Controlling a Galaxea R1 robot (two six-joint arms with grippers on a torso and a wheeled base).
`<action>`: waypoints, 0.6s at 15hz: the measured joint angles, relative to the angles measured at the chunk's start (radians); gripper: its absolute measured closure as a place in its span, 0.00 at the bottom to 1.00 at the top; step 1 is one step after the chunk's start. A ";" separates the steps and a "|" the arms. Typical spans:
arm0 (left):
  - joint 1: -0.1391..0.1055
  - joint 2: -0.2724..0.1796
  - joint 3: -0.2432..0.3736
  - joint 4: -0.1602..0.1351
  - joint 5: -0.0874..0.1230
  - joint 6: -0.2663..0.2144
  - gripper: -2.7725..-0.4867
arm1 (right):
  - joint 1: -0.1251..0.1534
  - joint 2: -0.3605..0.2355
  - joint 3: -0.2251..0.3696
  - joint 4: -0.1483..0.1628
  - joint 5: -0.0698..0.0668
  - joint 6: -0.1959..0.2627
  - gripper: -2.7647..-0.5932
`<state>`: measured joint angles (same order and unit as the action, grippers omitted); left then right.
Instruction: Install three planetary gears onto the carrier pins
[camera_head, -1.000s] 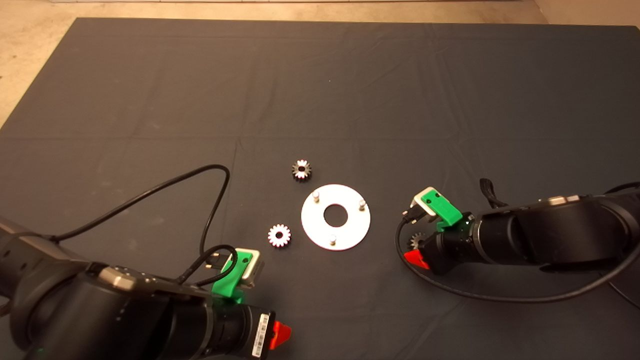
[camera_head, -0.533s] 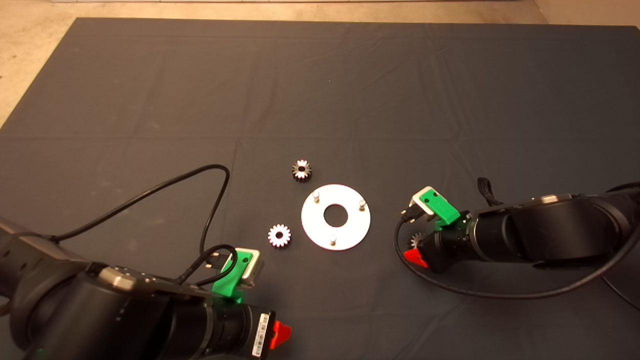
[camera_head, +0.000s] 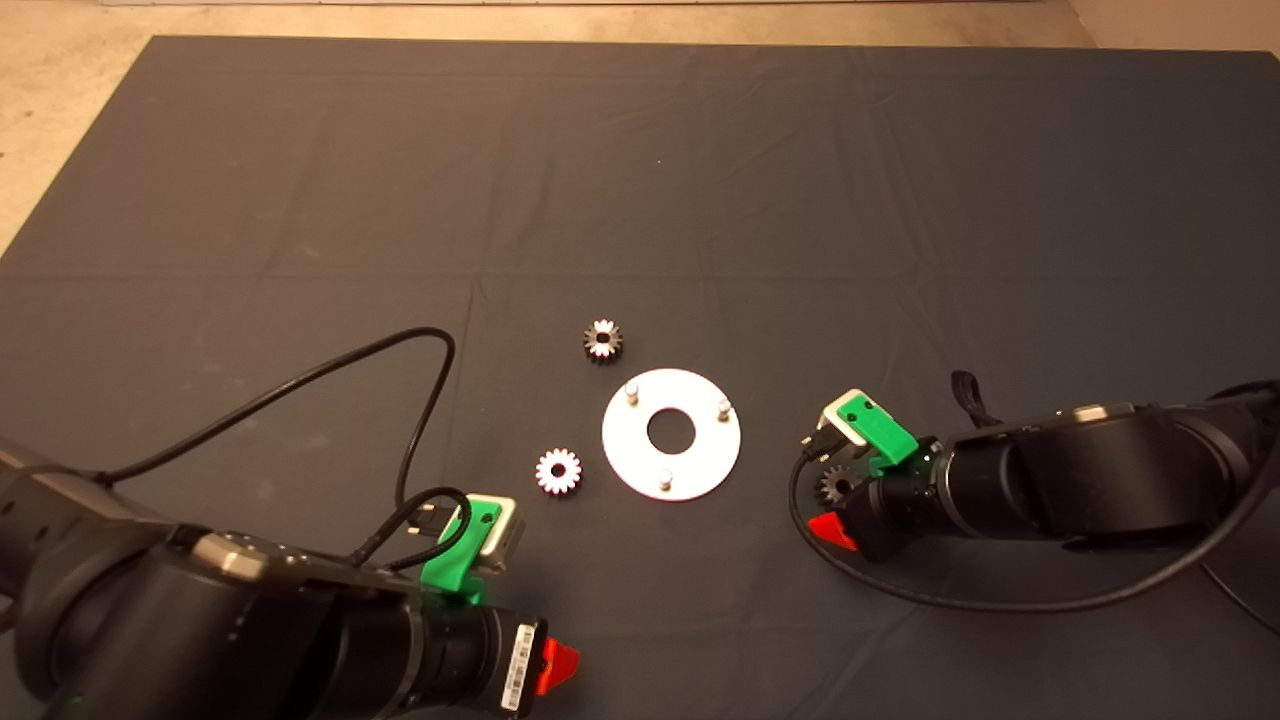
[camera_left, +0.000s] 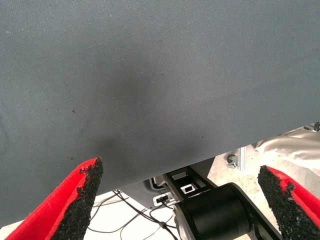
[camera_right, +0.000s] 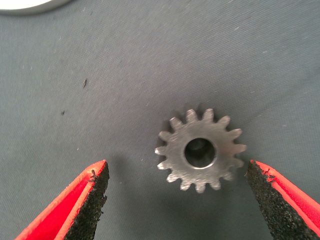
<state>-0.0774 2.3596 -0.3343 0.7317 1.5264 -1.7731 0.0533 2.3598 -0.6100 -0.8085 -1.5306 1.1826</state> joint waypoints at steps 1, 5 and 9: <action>0.000 0.000 0.000 0.001 0.000 0.000 0.24 | -0.004 0.000 -0.002 0.000 0.000 -0.005 0.33; 0.000 -0.003 0.000 0.003 0.000 0.000 0.24 | -0.007 -0.014 -0.011 -0.013 -0.002 -0.024 0.35; 0.000 -0.003 0.000 0.003 0.000 0.000 0.24 | -0.007 -0.016 -0.023 -0.025 -0.001 -0.035 0.43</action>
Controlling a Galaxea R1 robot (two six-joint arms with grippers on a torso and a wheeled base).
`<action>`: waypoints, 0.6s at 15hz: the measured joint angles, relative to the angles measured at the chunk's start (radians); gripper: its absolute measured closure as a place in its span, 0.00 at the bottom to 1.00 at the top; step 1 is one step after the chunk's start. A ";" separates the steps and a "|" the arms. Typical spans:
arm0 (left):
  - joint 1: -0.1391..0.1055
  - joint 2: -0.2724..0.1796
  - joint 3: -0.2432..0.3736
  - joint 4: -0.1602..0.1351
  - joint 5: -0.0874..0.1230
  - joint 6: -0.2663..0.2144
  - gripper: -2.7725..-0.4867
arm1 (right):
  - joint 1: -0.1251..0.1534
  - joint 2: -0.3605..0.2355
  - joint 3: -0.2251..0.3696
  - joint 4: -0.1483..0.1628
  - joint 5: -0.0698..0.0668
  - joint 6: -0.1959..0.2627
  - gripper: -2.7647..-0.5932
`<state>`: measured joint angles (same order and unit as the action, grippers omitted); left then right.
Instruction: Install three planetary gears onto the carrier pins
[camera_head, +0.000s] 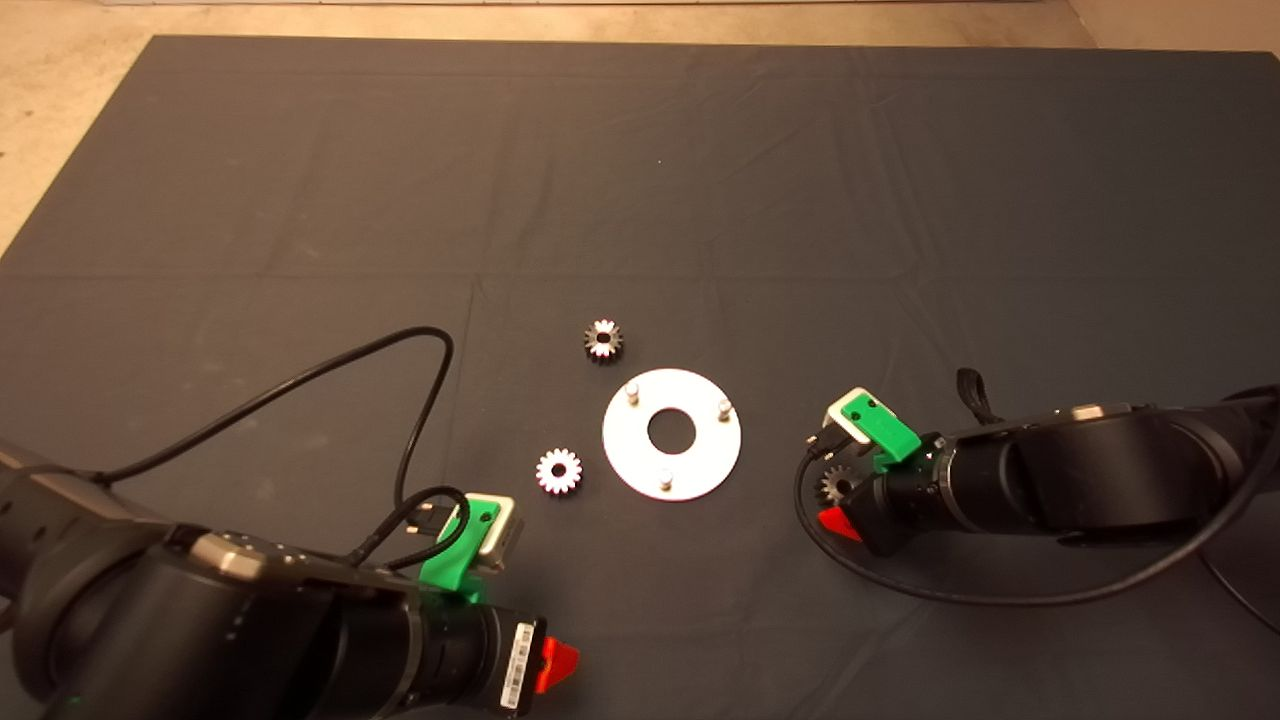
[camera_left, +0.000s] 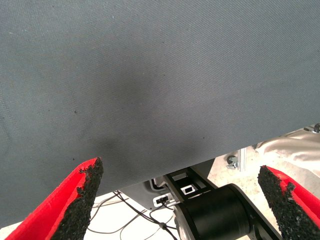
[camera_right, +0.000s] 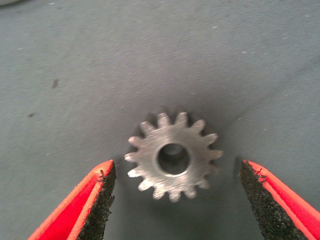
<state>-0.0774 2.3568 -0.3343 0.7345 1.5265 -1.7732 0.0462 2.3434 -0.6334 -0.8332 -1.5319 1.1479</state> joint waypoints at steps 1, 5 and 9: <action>0.000 0.000 0.000 0.000 0.000 0.000 0.24 | 0.000 0.000 -0.003 -0.001 0.000 -0.003 0.48; 0.000 0.000 0.000 0.000 0.000 0.000 0.24 | -0.005 0.000 -0.009 -0.006 0.001 -0.006 0.56; 0.000 0.000 0.000 0.000 0.000 0.000 0.24 | -0.005 0.001 -0.012 -0.005 0.006 -0.009 0.67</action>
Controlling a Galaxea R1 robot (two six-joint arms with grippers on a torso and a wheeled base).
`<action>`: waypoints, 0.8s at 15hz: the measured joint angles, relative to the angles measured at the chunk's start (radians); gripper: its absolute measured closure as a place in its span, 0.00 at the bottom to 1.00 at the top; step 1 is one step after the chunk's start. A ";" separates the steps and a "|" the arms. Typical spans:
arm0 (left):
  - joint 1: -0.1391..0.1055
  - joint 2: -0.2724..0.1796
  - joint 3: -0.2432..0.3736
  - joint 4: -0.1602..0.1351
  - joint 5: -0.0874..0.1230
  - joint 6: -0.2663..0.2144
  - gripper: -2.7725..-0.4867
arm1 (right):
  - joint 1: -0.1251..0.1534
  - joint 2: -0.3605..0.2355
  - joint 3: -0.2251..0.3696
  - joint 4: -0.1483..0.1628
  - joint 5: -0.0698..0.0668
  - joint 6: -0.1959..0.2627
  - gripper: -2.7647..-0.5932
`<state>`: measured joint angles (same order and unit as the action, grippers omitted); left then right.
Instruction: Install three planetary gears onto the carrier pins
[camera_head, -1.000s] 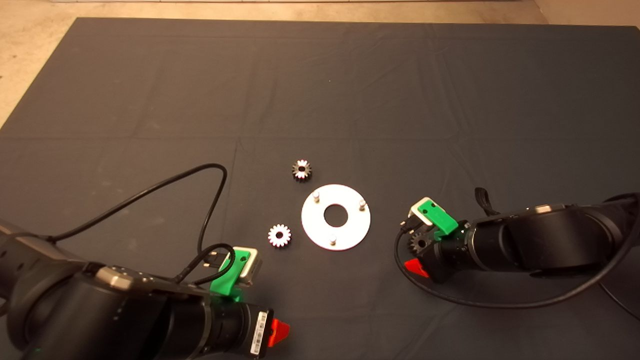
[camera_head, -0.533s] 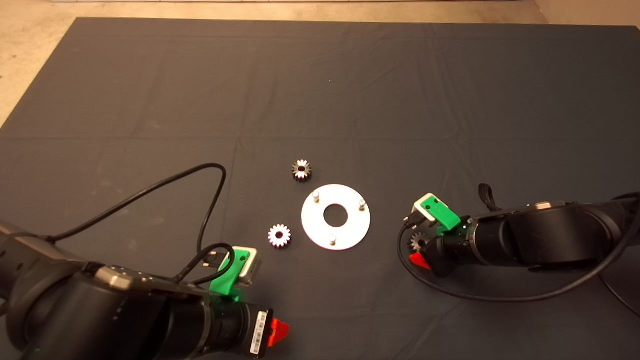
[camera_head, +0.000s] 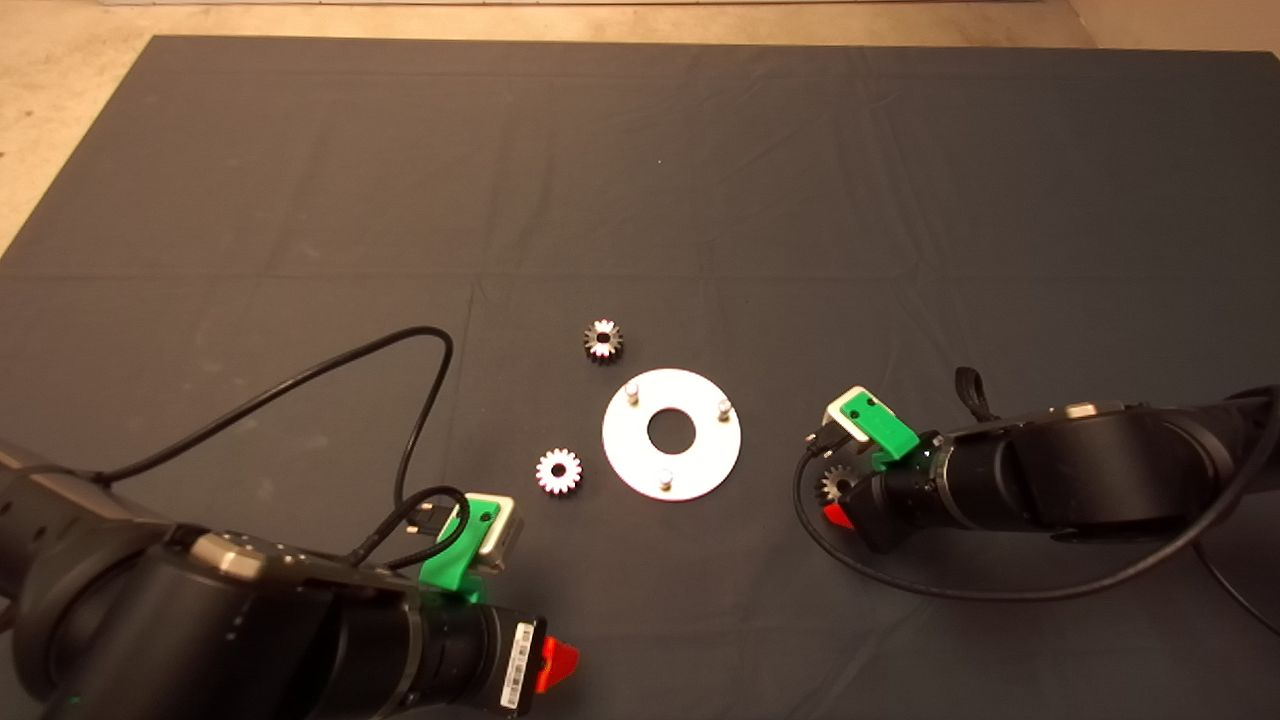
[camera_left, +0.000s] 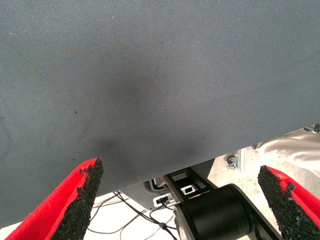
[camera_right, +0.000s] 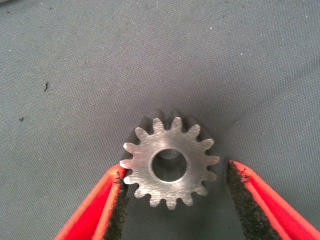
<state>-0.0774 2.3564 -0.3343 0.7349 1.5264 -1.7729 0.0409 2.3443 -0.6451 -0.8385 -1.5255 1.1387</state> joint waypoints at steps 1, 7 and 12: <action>0.000 0.000 0.000 0.000 0.000 0.000 0.24 | 0.000 0.000 0.000 0.000 0.000 0.000 0.68; 0.000 0.000 0.000 0.000 0.000 0.000 0.24 | 0.000 0.000 -0.003 0.000 0.001 -0.001 0.78; 0.000 0.000 0.000 0.000 0.000 0.000 0.24 | 0.000 0.000 -0.003 -0.003 0.001 -0.001 0.81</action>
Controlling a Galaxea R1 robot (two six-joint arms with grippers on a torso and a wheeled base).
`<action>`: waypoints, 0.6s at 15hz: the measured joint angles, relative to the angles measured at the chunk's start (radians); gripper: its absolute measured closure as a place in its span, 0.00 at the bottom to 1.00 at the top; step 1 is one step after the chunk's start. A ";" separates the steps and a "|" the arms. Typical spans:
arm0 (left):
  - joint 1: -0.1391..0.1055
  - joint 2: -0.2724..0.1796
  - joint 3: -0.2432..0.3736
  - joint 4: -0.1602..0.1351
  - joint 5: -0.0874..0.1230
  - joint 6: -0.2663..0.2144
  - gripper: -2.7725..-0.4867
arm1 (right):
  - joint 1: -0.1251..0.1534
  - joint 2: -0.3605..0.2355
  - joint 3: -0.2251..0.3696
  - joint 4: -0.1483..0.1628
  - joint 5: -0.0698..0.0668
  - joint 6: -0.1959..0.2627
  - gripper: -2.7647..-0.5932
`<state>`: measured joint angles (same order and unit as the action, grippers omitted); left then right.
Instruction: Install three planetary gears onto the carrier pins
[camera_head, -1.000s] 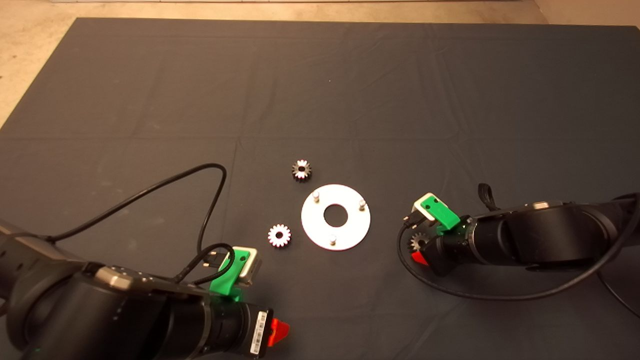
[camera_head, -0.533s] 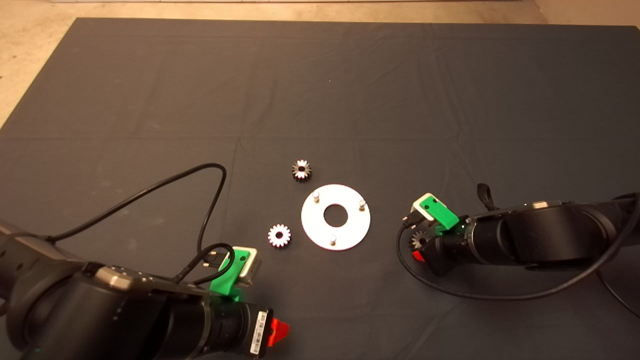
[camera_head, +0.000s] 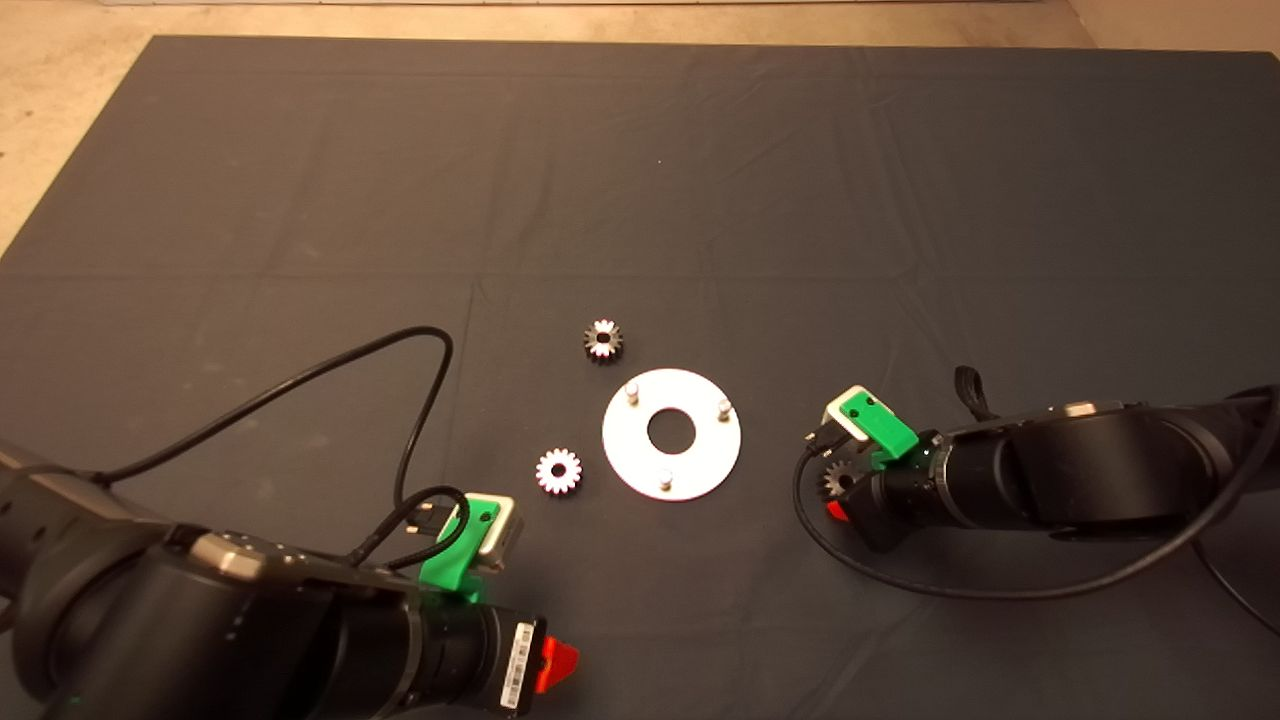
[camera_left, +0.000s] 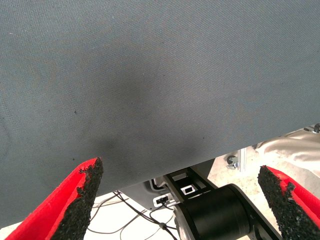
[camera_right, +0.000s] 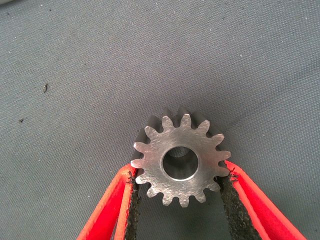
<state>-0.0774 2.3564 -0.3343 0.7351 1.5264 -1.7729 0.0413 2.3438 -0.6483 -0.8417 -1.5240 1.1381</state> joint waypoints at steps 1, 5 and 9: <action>0.000 0.000 0.000 0.000 0.000 0.000 0.24 | 0.000 0.000 0.000 0.000 0.000 0.000 0.81; 0.000 -0.014 0.000 0.007 0.000 0.000 0.24 | -0.003 -0.003 0.001 -0.012 0.000 -0.001 0.86; 0.000 -0.022 0.000 0.015 0.000 0.000 0.24 | -0.011 -0.014 0.007 -0.024 0.003 -0.001 0.88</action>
<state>-0.0774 2.3347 -0.3343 0.7500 1.5265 -1.7728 0.0298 2.3302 -0.6417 -0.8657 -1.5210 1.1372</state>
